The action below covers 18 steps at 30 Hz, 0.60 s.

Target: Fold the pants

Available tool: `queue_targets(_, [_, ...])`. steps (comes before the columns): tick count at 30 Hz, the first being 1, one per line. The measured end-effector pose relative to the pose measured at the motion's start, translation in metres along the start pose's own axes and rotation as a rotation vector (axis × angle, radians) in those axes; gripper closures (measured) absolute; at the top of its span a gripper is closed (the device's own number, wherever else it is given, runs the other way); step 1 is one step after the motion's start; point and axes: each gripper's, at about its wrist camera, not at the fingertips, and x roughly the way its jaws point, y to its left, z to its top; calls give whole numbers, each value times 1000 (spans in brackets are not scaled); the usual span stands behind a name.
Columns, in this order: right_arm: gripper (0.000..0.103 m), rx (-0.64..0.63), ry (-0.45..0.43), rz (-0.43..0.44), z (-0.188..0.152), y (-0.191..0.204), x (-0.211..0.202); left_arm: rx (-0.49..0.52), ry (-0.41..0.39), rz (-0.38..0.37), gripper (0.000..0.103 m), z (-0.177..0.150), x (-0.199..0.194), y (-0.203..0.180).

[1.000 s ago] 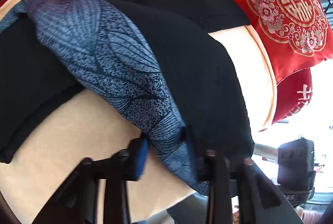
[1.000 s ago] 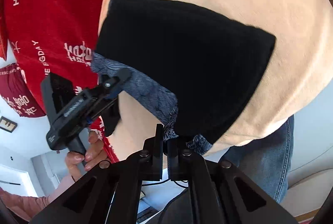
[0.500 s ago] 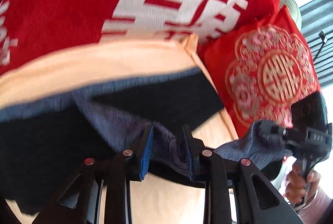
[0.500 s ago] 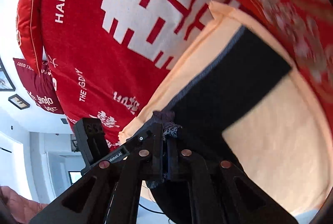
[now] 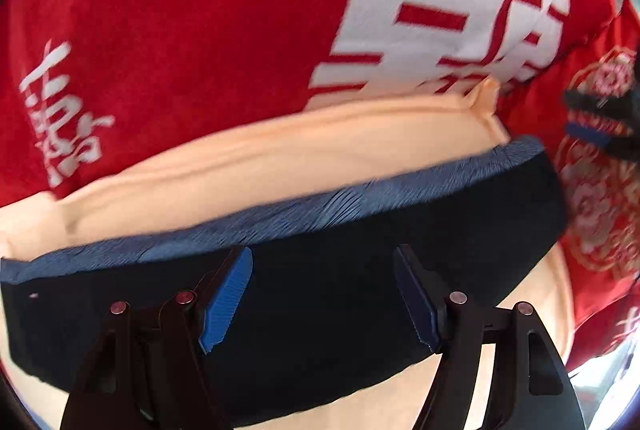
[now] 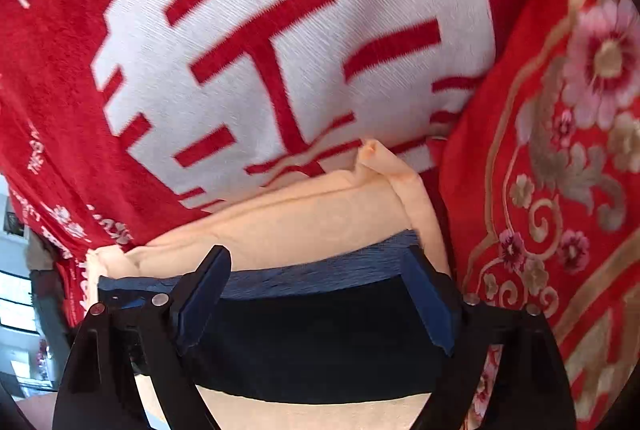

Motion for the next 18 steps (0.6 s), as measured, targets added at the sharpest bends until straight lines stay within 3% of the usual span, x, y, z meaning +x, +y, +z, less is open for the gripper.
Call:
queue_targets(3, [14, 70, -27, 26, -23, -4, -14, -9, 47, 91, 30, -24, 10, 19])
queue_targets(4, [15, 113, -5, 5, -44, -10, -13, -26, 72, 110, 30, -31, 16, 27])
queue_targets(8, [36, 270, 134, -112, -107, -41, 26, -89, 150, 176, 30, -56, 42, 50])
queue_targets(10, [45, 349, 146, -96, -119, -59, 43, -109, 145, 168, 25, -62, 48, 57])
queue_targets(11, [75, 358, 137, -98, -118, -64, 49, -111, 135, 175, 20, -63, 49, 59])
queue_targets(12, [84, 342, 137, -118, -113, -64, 52, -106, 139, 177, 20, -62, 49, 60])
queue_targets(15, [86, 253, 67, -124, -98, -48, 36, -98, 147, 169, 20, -61, 43, 61])
queue_targets(18, [83, 187, 84, -223, -99, -49, 31, -82, 168, 171, 20, -65, 46, 61])
